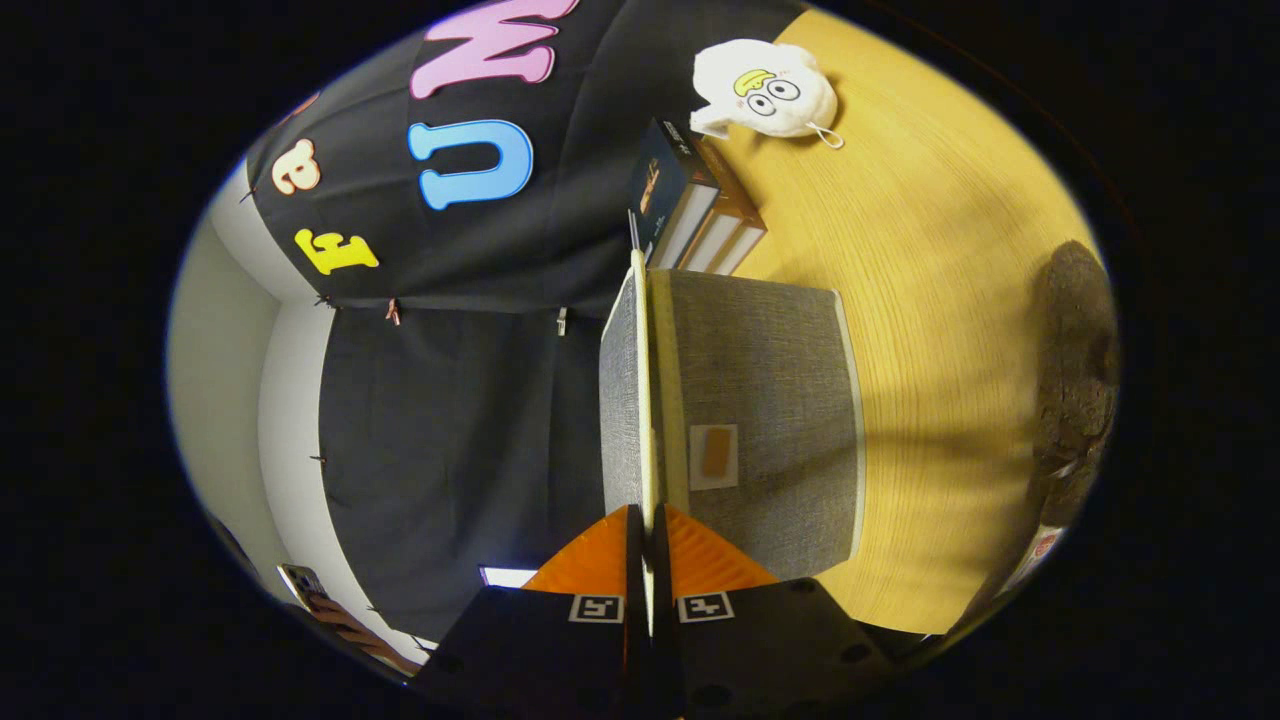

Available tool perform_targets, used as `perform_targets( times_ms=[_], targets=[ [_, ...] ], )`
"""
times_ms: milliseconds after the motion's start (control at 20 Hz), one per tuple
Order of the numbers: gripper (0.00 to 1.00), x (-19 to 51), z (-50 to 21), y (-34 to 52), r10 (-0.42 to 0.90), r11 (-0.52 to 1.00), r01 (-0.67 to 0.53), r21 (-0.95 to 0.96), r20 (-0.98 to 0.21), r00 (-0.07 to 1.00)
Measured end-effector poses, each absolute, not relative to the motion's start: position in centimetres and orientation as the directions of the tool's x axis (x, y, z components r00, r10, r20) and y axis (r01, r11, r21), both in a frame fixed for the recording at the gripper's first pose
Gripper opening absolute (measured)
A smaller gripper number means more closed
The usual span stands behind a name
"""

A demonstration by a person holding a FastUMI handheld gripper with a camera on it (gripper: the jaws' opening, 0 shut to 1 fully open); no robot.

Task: Open the storage box then place both shoes into the box .Put the left shoe in first, then the right shoe, with the right side of both shoes facing outward in a uniform manner.

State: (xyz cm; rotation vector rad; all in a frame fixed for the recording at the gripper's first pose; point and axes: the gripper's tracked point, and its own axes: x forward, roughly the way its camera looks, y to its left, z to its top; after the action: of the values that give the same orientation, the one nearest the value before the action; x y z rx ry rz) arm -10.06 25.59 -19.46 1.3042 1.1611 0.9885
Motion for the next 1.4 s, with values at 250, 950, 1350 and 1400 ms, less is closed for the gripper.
perform_targets(
  times_ms=[250,950,1350,1400],
  targets=[
    [0.05,-9.3,-14.8,26.8,0.976,0.057,0.009,0.998,-0.057,0.209],
    [0.06,-10.0,-2.0,40.6,0.990,0.010,-0.203,0.979,0.019,0.140],
    [0.44,-11.2,-1.3,47.0,0.997,0.036,-0.251,0.967,-0.017,0.079],
    [0.53,-11.2,-1.4,47.3,0.997,0.038,-0.248,0.968,-0.019,0.079]
  ],
)
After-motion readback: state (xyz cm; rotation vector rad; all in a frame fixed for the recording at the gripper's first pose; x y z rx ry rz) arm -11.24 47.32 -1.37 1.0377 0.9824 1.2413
